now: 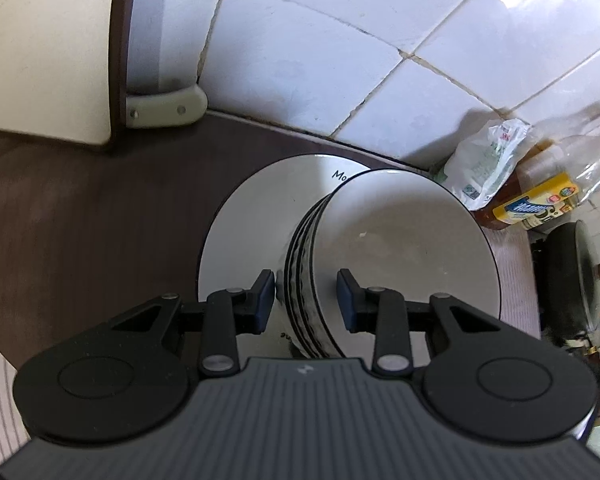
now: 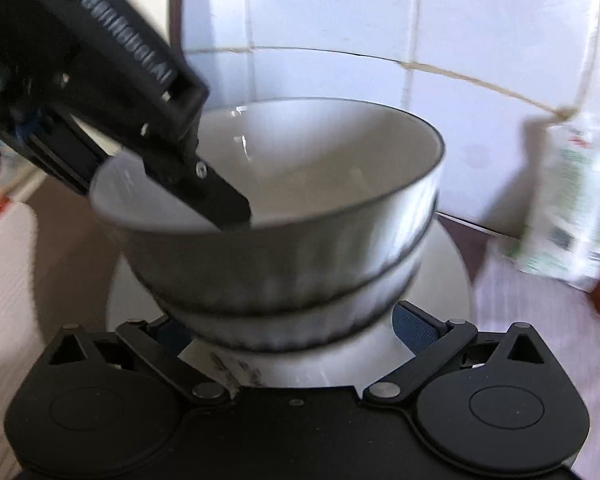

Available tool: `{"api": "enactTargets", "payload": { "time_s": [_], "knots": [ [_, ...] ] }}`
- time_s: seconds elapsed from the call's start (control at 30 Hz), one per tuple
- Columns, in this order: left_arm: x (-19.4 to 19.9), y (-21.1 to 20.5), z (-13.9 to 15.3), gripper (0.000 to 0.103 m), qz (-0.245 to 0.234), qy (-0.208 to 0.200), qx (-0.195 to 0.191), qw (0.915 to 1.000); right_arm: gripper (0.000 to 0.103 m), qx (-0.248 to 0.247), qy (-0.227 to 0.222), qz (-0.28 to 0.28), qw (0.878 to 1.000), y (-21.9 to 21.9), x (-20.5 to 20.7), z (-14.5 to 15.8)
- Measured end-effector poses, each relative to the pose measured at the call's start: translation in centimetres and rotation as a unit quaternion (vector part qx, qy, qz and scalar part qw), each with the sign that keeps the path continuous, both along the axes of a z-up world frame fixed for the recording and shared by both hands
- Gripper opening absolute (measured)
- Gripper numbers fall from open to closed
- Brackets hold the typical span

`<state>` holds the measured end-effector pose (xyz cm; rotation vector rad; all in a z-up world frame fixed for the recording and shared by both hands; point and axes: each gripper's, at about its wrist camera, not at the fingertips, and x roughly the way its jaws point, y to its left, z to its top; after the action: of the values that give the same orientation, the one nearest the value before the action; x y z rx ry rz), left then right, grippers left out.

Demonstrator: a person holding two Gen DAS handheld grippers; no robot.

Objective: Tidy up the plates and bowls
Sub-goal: 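Carry the bowl stack and lower it onto the white plate, then open the left gripper and pull it back from the stack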

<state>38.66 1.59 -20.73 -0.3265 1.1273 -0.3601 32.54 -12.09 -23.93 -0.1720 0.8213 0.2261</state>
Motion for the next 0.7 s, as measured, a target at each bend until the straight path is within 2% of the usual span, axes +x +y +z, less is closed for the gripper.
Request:
{"api": "enactTargets", "payload": {
  "time_s": [0.07,0.13,0.27,0.33,0.53,0.7],
  "knots": [
    [-0.5,-0.2,0.7,0.034,0.003,-0.015,0.017,0.9997,0.103,-0.028,-0.010,-0.005,1.000,0.7,-1.2,0.2],
    [-1.3,-0.2,1.7,0.039,0.005,-0.035,0.027,0.9990,0.103,-0.034,-0.011,-0.004,0.999,0.9,-2.4,0.9],
    [-3.7,-0.2,4.8,0.039,0.019,-0.082,0.074,0.9937,0.103,-0.006,-0.001,0.005,1.000,-0.4,-4.9,3.4],
    [-5.1,-0.2,6.7,0.041,0.023,-0.107,0.084,0.9904,0.103,0.010,0.006,0.006,1.000,-1.8,-6.1,4.5],
    [-9.8,-0.4,11.1,0.042,0.049,-0.133,0.117,0.9829,0.103,0.036,0.029,-0.028,0.999,-5.4,-7.5,6.7],
    [-14.5,-1.1,13.9,0.047,0.067,-0.132,0.128,0.9806,0.103,0.040,0.017,-0.031,0.999,-7.0,-9.3,10.0]
  ]
}}
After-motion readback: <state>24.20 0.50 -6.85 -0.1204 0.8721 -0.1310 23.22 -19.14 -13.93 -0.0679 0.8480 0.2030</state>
